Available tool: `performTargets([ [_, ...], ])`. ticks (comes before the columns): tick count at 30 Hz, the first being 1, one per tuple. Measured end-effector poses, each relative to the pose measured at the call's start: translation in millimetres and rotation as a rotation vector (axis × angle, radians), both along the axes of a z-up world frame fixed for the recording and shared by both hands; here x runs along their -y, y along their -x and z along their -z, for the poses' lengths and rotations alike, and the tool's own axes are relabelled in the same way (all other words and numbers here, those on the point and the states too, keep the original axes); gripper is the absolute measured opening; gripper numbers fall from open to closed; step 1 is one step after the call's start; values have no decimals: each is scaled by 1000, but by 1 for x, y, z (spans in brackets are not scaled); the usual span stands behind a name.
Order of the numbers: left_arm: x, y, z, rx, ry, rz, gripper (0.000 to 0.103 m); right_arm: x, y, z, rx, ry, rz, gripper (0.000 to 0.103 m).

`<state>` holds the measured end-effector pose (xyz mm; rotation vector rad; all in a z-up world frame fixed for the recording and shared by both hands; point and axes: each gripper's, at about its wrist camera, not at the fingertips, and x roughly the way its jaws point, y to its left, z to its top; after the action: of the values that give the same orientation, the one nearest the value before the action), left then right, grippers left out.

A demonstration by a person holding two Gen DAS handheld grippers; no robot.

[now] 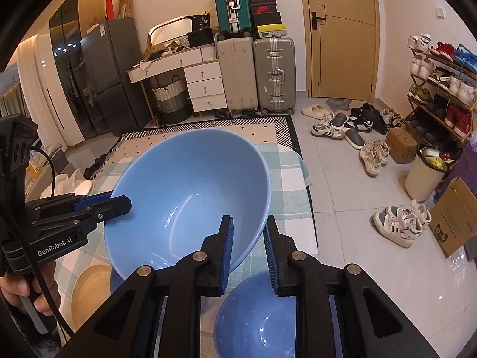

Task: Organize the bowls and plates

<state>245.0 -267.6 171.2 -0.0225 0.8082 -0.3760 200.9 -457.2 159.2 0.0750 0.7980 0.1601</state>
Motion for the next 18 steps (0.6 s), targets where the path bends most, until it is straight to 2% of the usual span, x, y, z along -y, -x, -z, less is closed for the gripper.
performTargets([
  [18,-28,66,-13,18,7,-34,16,-30,38,-9,24,-3,-32,21],
])
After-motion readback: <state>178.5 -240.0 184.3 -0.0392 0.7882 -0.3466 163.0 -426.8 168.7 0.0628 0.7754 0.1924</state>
